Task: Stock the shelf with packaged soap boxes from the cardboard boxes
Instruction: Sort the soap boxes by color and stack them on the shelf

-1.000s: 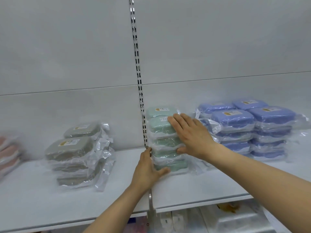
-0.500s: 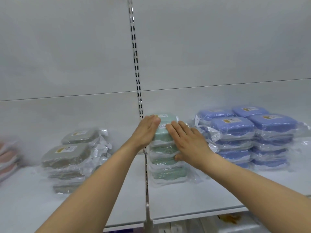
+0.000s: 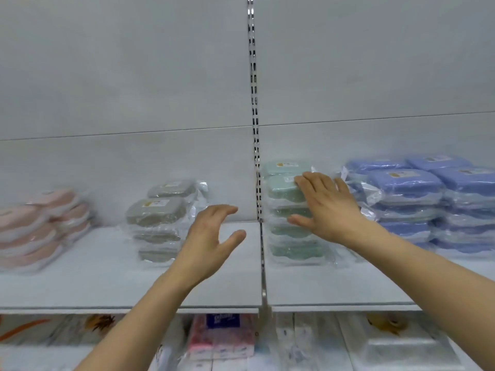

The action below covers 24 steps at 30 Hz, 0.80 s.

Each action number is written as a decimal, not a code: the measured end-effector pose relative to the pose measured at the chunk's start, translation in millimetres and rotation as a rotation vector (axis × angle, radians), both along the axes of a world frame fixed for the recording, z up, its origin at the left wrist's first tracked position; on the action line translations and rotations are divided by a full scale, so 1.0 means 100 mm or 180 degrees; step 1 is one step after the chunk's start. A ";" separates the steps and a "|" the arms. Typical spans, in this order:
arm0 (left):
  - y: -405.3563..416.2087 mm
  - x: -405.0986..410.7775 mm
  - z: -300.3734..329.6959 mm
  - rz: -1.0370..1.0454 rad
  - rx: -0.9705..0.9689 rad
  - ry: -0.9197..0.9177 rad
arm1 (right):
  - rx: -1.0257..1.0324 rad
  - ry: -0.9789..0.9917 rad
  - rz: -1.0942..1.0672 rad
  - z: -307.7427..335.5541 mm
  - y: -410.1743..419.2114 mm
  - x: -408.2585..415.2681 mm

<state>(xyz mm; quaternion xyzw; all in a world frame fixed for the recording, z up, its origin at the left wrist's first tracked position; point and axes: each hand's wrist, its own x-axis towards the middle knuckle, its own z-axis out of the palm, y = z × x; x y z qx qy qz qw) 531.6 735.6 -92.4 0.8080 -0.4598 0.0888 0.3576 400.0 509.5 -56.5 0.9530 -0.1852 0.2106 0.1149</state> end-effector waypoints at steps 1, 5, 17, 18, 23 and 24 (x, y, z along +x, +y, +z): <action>0.15 0.06 -0.03 0.0049 0.0020 -0.0104 | 0.0007 -0.0036 -0.0015 -0.01 0.04 0.01; 0.66 0.41 -0.02 0.0358 -0.0151 -0.0564 | -0.0042 -0.0527 0.0255 -0.02 0.30 0.19; 1.35 1.68 -0.08 0.0216 -0.0319 0.0258 | -0.0217 -0.0293 0.1267 -0.33 1.85 1.58; 1.33 1.73 -0.08 0.0138 -0.0374 0.0230 | -0.0151 -0.0094 0.1141 -0.35 1.88 1.67; 1.20 1.95 -0.15 -0.0158 -0.0563 0.0141 | -0.0119 0.0132 0.0684 -0.53 1.83 1.96; 1.17 2.00 -0.16 -0.0215 -0.0591 0.0132 | -0.0149 0.0036 0.0663 -0.55 1.80 2.00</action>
